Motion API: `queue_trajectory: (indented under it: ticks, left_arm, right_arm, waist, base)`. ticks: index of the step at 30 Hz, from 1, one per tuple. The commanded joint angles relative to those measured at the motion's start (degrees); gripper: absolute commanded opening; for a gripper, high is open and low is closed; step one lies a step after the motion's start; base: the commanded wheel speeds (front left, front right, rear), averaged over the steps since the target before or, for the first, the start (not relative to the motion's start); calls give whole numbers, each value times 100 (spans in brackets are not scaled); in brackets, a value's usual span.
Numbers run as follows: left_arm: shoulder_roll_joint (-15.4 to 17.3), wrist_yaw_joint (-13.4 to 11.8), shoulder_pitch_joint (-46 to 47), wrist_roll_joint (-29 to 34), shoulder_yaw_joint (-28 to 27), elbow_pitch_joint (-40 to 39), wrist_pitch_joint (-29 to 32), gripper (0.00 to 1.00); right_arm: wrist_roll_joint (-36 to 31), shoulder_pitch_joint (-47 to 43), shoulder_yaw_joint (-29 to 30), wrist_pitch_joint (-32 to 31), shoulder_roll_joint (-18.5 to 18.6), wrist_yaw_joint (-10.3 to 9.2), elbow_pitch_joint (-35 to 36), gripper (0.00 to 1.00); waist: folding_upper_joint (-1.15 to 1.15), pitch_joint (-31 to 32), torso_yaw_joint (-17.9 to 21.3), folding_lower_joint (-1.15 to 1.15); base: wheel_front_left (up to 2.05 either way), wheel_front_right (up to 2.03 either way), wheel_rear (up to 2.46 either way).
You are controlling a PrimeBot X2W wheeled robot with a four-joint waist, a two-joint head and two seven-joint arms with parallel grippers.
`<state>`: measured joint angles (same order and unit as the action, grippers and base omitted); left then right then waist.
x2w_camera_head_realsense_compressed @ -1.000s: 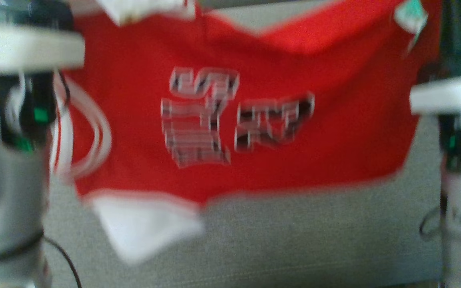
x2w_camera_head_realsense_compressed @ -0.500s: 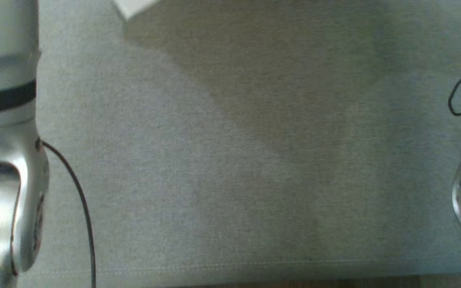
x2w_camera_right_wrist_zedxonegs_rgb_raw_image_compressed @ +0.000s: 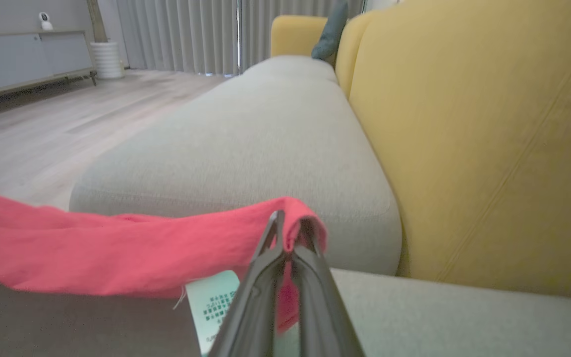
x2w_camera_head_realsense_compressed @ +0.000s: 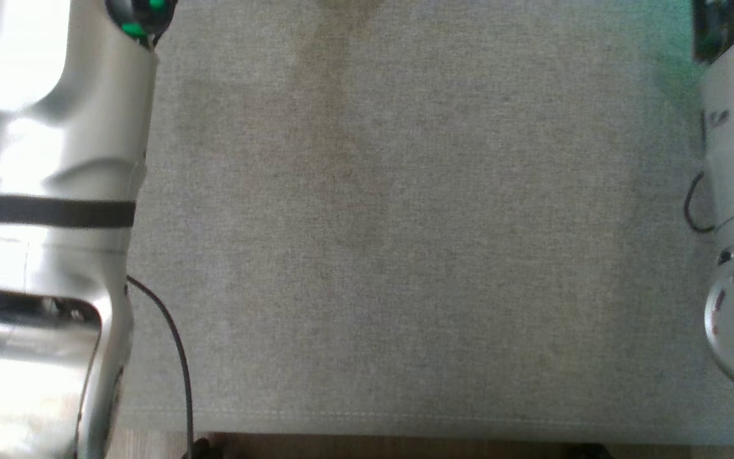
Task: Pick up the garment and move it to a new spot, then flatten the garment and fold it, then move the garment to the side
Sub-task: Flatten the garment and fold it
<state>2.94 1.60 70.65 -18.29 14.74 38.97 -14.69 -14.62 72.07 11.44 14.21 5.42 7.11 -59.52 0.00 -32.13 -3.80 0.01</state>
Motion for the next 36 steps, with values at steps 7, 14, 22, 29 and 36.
queue_trajectory:
  ticks: [7,14,22,29,36]
  left_arm:
    - [265,238,-872,-130,-639,-1082,-29,0]
    - [281,409,-2396,-234,-930,-2105,-30,0]
    - [201,480,-4364,-425,-960,-3144,-30,0]
    - [87,380,-5891,-584,-802,-3847,-30,0]
    - [66,219,-7040,-572,-573,-4450,16,0]
  right_arm:
    - [436,-230,-413,76,-238,37,-10,0]
    - [1324,-975,-954,78,-252,37,314,0]
    - [2250,-2361,-1470,78,-253,37,996,0]
    - [2549,-3832,-1478,78,-242,37,1895,0]
    - [2651,-5103,-1300,37,-242,37,2764,0]
  waist:
    - [0,97,172,-1]
    - [0,509,288,-1]
    - [0,1177,316,-1]
    - [0,1800,285,-1]
    - [0,2315,247,-1]
  base:
    - [0,0,0]
    - [0,0,0]
    - [0,0,0]
    - [0,0,0]
    - [0,0,0]
